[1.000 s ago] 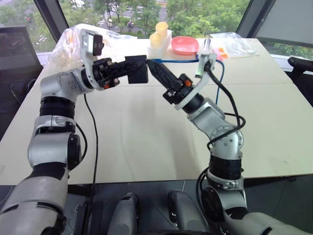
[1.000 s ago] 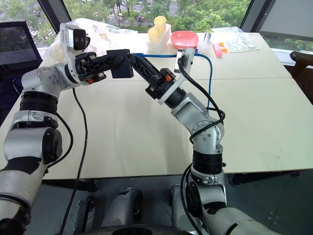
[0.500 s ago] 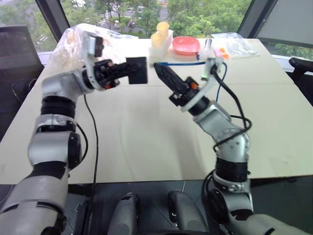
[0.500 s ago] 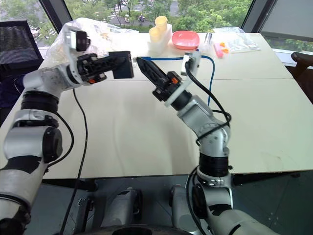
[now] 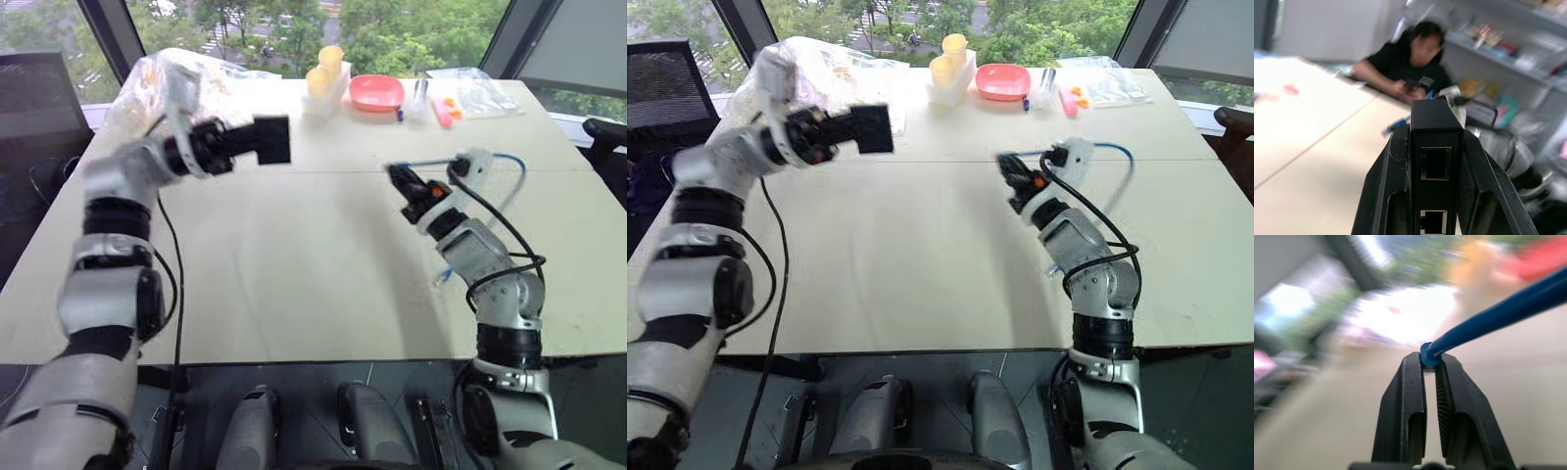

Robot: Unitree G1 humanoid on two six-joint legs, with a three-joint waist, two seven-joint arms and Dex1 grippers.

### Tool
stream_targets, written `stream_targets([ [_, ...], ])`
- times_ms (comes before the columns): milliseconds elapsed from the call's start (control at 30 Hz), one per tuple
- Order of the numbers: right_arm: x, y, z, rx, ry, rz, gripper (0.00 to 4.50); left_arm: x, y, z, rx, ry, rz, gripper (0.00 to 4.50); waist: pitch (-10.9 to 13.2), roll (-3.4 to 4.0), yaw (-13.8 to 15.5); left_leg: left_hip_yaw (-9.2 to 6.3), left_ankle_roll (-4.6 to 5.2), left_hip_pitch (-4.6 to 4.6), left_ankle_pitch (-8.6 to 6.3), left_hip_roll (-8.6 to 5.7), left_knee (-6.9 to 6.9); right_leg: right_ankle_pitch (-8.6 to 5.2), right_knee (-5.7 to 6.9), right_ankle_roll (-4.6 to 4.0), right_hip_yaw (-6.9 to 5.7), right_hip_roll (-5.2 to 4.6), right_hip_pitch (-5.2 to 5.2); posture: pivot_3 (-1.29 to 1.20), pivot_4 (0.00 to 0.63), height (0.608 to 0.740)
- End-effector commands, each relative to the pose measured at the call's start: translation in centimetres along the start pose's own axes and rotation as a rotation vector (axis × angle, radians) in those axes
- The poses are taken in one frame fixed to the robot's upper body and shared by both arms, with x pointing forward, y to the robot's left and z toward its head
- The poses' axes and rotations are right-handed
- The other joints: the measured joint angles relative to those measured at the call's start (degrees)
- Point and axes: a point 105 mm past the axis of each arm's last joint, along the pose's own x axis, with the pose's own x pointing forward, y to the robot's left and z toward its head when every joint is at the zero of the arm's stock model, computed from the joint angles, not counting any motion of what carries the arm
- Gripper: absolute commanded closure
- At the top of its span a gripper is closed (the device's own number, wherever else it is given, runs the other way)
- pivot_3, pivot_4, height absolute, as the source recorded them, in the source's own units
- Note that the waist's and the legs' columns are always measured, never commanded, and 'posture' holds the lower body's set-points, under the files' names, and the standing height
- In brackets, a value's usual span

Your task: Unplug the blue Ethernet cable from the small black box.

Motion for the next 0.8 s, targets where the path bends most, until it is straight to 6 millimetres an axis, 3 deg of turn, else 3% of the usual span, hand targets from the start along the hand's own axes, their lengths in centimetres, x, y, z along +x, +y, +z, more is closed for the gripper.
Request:
stream_targets([
  [33, 0.4, -3.1, 1.2, -0.081, -0.041, -0.162, 3.63, 1.3, 0.0, 0.1, 0.133, -0.017, 0.054, 3.97, 0.0, 0.00, 0.0, 0.02, 0.00, -0.07, 0.00, 0.00, 0.00, 0.02, 0.02, 0.03, 0.03, 0.02, -0.08, 0.00, 0.150, 0.740],
  [133, 0.2, -4.2, 1.1, -0.109, -0.032, -0.194, 2.21, 2.0, 0.3, -1.4, 0.163, -0.027, 0.109, 3.97, 0.0, 0.00, 0.1, 0.02, 0.04, -0.07, -0.02, 0.02, -0.06, 0.03, 0.02, 0.05, 0.04, 0.05, -0.10, 0.00, 0.150, 0.740],
  [267, -0.2, -3.7, 1.0, -0.152, -0.002, -0.164, 0.09, 2.8, 0.9, -2.8, 0.196, -0.027, 0.179, 3.97, 0.0, 0.00, 0.1, 0.02, 0.04, 0.00, -0.03, 0.02, -0.08, 0.04, 0.02, 0.07, 0.05, 0.05, -0.06, 0.00, 0.150, 0.740],
  [367, -1.0, -2.1, 0.3, -0.157, 0.054, -0.074, 0.03, 3.2, 1.6, -3.6, 0.232, -0.003, 0.240, 3.97, 0.0, 0.00, 0.2, 0.01, 0.05, 0.01, -0.02, 0.02, -0.05, 0.05, 0.02, 0.08, 0.05, 0.07, -0.05, 0.00, 0.150, 0.740],
  [533, -6.8, 5.2, -1.5, -0.172, 0.205, 0.306, 0.03, 4.6, 2.2, -6.4, 0.244, 0.020, 0.314, 3.97, 0.0, 0.02, 0.7, -0.09, 0.18, -0.04, -0.11, 0.02, -0.01, 0.02, -0.01, 0.12, -0.01, 0.05, 0.01, 0.00, 0.150, 0.740],
  [633, -7.9, 5.9, -1.1, -0.172, 0.187, 0.321, 0.03, 5.3, 1.8, -7.8, 0.237, 0.030, 0.302, 3.97, 0.0, 0.01, 0.5, -0.05, 0.26, -0.04, -0.16, 0.01, 0.10, 0.02, -0.05, 0.13, 0.01, 0.01, 0.06, 0.00, 0.150, 0.740],
  [700, -7.8, 5.6, -1.0, -0.164, 0.176, 0.294, 0.00, 5.5, 1.9, -8.6, 0.233, 0.046, 0.300, 2.95, 0.0, 0.01, 0.5, -0.04, 0.27, -0.03, -0.16, 0.02, 0.27, 0.02, -0.06, 0.11, 0.03, 0.02, 0.12, 0.00, 0.150, 0.740],
  [800, -7.5, 4.9, -1.0, -0.171, 0.164, 0.255, 0.00, 5.5, 2.2, -9.4, 0.228, 0.057, 0.315, 2.05, 0.0, 0.01, 0.5, -0.02, 0.27, 0.08, -0.16, 0.03, 0.38, -0.02, -0.09, -0.19, 0.02, 0.03, 0.25, 0.00, 0.150, 0.740],
])
